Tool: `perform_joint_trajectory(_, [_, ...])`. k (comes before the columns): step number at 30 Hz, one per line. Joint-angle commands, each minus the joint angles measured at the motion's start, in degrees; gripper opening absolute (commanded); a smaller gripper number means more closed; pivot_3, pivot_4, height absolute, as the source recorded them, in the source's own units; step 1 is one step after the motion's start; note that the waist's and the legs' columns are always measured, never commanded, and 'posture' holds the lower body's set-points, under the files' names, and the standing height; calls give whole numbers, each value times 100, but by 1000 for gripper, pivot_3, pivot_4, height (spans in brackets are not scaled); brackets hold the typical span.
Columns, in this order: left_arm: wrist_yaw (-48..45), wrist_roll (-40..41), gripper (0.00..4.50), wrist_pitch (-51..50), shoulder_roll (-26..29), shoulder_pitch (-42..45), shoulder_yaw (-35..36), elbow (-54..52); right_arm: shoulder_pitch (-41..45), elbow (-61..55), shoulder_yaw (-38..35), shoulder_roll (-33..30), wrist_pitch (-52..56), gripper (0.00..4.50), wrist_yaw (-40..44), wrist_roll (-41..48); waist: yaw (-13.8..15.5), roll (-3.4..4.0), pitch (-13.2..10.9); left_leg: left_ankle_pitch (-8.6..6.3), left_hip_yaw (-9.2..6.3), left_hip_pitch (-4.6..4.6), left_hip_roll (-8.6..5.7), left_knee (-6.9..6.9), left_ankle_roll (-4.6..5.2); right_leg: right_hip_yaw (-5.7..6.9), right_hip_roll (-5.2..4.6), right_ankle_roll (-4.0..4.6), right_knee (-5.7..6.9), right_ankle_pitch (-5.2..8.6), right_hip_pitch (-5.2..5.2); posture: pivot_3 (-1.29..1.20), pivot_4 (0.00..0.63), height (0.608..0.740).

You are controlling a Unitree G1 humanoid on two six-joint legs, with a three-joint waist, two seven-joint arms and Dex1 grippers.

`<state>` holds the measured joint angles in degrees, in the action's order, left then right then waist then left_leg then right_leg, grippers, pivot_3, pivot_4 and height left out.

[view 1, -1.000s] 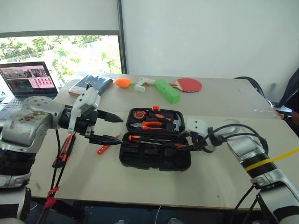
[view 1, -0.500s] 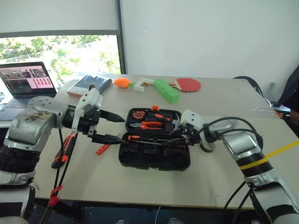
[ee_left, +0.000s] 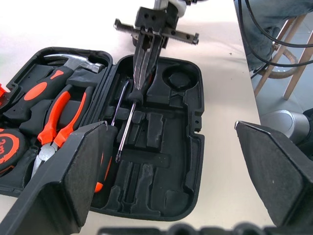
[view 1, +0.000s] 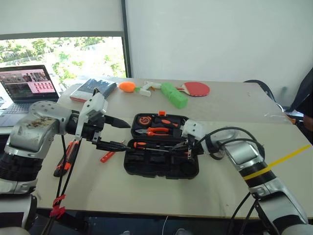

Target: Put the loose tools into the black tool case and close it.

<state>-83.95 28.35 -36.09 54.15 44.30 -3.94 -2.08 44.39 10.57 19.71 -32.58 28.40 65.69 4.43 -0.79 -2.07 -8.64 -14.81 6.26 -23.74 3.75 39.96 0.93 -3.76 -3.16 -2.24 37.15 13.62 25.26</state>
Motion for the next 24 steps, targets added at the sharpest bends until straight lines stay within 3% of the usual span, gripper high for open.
perform_joint_trajectory(1, [18, 4, 4500, 67, -3, 75, 49, -108, 56, 40, -35, 4, -201, 23, -30, -88, 1, 0, 0, 0, 0, 0, 0, 0, 0, 0, 0, 0, 0, 0, 0, 0, 150, 736])
perform_joint_trajectory(24, [96, -68, 4500, 81, -106, 156, -7, -74, 243, 240, -204, 260, -108, 23, -80, -40, -27, -1, 0, 8, 0, 35, 5, 0, -12, -2, 6, 12, 16, -9, -20, 0, 150, 736])
